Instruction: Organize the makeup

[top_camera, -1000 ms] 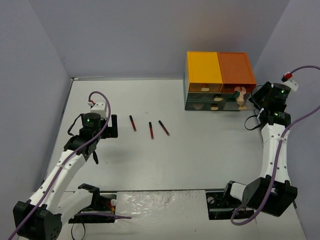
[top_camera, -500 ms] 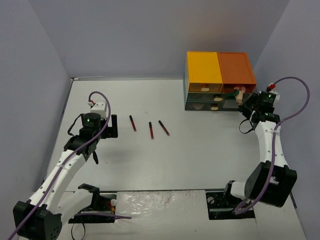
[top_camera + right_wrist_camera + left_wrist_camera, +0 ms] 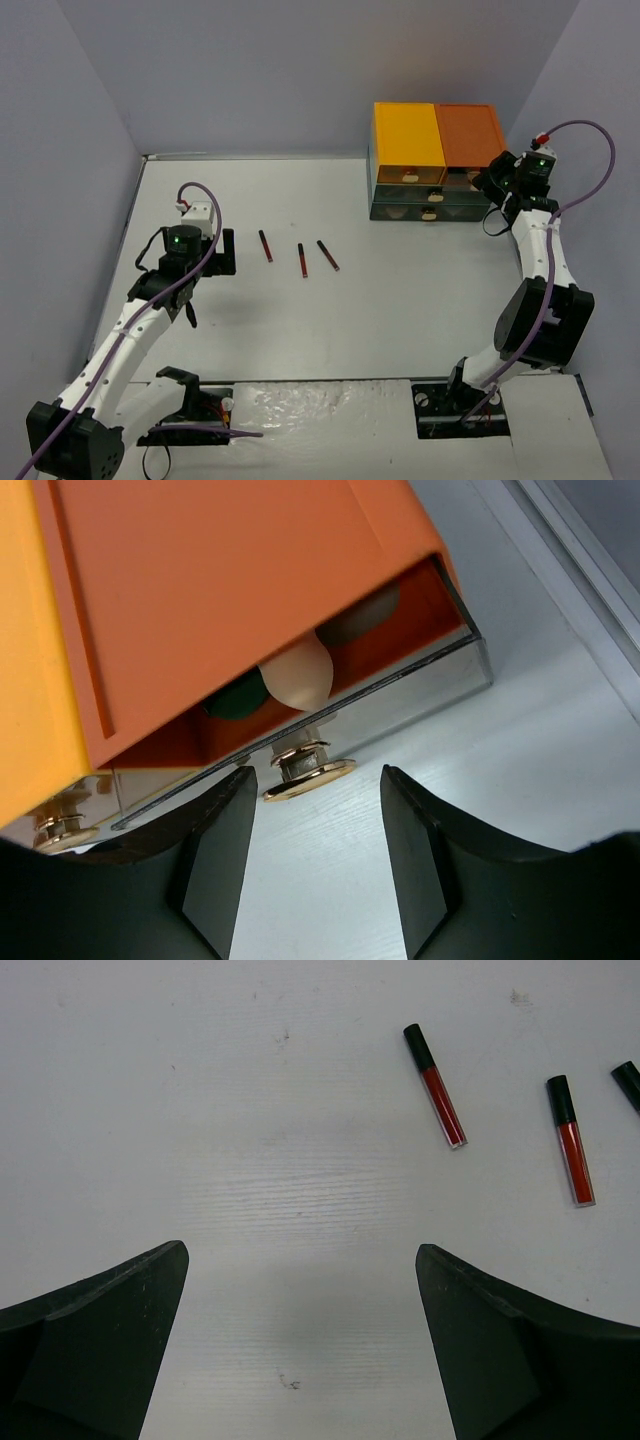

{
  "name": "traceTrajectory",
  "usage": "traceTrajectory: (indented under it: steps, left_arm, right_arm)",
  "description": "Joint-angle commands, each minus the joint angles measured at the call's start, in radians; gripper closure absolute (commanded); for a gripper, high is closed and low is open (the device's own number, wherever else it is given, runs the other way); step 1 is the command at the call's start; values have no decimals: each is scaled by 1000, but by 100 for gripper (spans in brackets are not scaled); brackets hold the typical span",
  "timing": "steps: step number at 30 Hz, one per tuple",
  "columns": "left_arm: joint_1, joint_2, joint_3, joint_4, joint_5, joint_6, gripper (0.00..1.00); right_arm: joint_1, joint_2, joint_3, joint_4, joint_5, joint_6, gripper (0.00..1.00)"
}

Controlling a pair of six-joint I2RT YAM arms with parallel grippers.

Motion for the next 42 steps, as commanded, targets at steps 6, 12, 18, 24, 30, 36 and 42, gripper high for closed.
traceTrajectory:
  steps: [6, 12, 18, 24, 30, 36, 42]
  left_arm:
    - [3, -5, 42, 50, -13, 15, 3]
    - [3, 5, 42, 49, -8, 13, 3]
    - [3, 12, 44, 46, -4, 13, 3]
    - [3, 12, 42, 45, -5, 12, 3]
    - [3, 23, 45, 43, -4, 15, 3]
    - [6, 35, 49, 43, -5, 13, 3]
    - [8, 34, 48, 40, -7, 13, 3]
  right_arm:
    - [29, 56, 66, 143, -51, -60, 48]
    - [36, 73, 90, 154, -79, -115, 47]
    - [43, 103, 120, 155, -94, -120, 45]
    - [55, 27, 82, 120, -88, -154, 42]
    - [152, -73, 65, -44, -48, -259, 40]
    - [334, -87, 63, -90, 35, -311, 33]
    - [442, -3, 110, -88, 111, -313, 28]
